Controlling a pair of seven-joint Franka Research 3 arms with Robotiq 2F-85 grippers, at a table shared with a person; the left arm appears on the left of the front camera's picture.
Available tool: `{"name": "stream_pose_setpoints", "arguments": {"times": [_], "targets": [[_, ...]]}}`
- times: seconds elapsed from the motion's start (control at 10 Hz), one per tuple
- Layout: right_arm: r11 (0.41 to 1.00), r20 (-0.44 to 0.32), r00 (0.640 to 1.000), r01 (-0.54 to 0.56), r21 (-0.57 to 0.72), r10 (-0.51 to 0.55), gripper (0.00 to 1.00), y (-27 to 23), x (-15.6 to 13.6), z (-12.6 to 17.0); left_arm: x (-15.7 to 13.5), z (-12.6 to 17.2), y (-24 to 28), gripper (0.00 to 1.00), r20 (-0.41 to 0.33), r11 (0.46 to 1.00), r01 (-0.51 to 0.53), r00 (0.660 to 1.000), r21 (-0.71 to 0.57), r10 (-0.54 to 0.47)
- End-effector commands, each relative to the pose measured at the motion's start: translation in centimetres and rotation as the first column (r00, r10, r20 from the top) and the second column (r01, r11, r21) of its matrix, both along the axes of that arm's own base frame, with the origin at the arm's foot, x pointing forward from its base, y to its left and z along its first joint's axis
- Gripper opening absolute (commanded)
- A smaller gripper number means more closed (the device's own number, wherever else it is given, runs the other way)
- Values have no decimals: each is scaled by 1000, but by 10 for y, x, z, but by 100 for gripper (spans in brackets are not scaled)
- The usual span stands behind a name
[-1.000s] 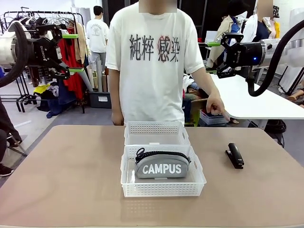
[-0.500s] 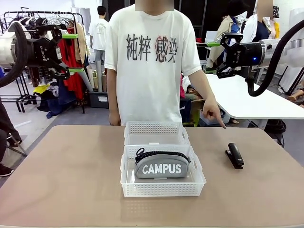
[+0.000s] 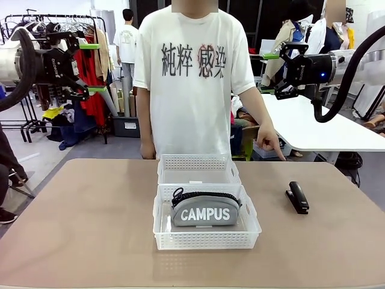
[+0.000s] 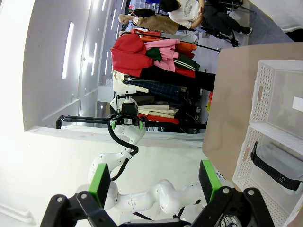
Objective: Distribute items into two baskets.
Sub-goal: Pick up the Stapler that the person points to.
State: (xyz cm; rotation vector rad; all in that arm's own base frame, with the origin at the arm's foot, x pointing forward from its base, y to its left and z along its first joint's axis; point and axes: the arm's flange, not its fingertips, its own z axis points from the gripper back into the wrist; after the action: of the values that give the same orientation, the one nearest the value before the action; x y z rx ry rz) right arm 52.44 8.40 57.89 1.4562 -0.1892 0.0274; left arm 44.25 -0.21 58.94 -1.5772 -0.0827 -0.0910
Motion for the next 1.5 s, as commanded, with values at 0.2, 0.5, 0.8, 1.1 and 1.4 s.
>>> {"name": "stream_pose_setpoints", "arguments": {"times": [0.2,0.5,0.8,1.1,1.4], "targets": [[1000,0,1000,0,0,0,100,0,0,0,-1,0,1,100,0,1000,4,1000,-4,-4],[954,14,1000,19,-300,-16,100,-1,1,8,-1,0,1,100,0,1000,4,1000,-4,-4],[786,22,999,-16,-618,37,100,-2,-8,11,-1,0,1,100,0,1000,4,1000,-4,-4],[524,-14,999,10,-852,-41,100,-7,-8,-20,-1,0,1,100,0,1000,4,1000,-4,-4],[263,87,996,93,-960,-33,100,-6,-1,-51,-1,0,1,100,0,1000,4,1000,-4,-4]]}}
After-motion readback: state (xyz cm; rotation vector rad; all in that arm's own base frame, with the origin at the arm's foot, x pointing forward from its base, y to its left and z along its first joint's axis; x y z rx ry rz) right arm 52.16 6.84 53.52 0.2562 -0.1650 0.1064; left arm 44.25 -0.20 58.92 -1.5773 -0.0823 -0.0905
